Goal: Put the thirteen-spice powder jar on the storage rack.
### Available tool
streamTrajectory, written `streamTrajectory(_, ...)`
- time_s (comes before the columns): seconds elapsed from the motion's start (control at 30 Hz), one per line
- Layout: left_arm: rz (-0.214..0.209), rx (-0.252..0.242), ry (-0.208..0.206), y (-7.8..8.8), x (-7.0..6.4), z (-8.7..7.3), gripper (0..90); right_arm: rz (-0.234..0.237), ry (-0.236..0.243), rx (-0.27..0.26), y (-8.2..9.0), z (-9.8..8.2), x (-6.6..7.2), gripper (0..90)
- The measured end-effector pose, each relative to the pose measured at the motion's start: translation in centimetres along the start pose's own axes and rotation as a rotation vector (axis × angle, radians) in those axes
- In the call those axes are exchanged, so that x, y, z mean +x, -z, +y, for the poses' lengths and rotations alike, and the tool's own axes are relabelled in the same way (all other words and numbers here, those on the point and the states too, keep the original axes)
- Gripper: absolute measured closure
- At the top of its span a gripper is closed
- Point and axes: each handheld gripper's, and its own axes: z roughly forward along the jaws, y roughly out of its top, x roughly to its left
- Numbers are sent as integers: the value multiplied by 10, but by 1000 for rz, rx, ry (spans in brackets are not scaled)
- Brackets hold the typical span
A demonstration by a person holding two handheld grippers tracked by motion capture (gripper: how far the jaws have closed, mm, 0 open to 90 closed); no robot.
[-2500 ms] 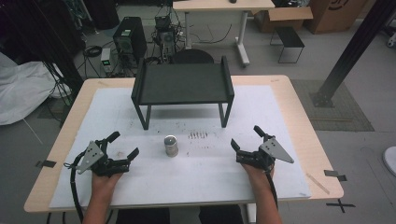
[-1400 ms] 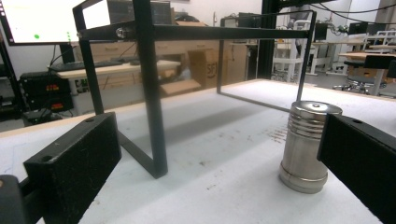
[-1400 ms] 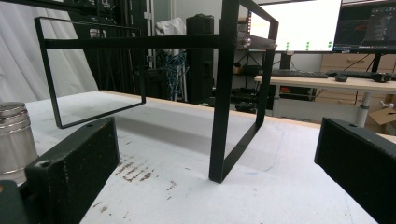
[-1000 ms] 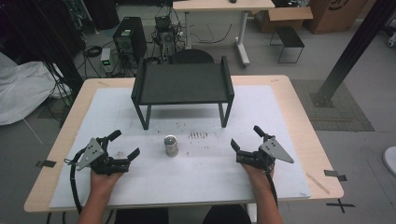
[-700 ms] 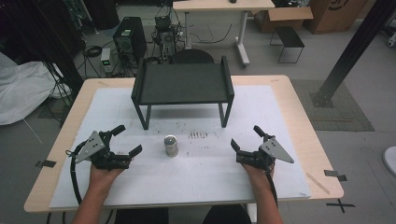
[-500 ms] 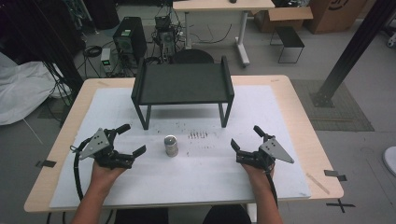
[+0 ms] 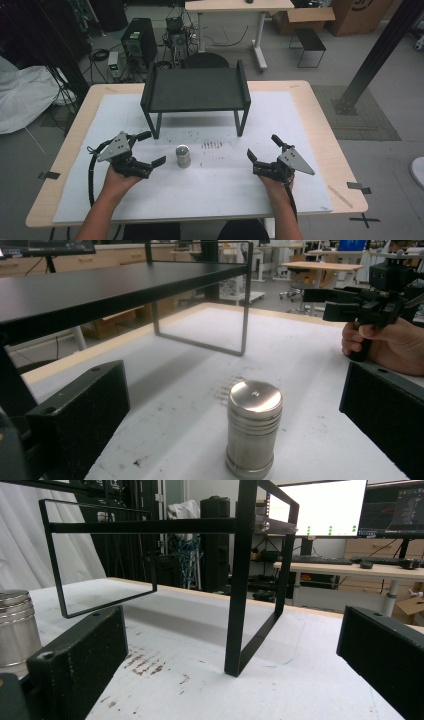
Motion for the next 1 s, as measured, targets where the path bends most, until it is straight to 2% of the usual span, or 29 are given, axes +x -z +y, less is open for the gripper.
streamTrajectory(0.17, -16, 16, -3, -8, -2, 5, 2, 2, -3, -1, 0, 0, 0, 0)
streamTrajectory(0.3, -38, 51, -4, -17, -3, 7, 2, 4, -5, -2, 0, 0, 0, 0)
streamTrajectory(0.5, -60, 78, -1, -28, -5, 10, 2, 5, -6, -2, 0, 0, 0, 0)
streamTrajectory(0.73, -65, 119, 7, -39, -7, 8, 2, 6, -6, -4, 0, 0, -1, 0)
streamTrajectory(0.87, -82, 143, 19, -48, -9, 7, 2, 7, -6, -2, 0, 0, 0, 0)
streamTrajectory(1.0, -85, 176, 8, -54, -10, 5, 3, 7, -5, -2, 0, 0, 0, 0)
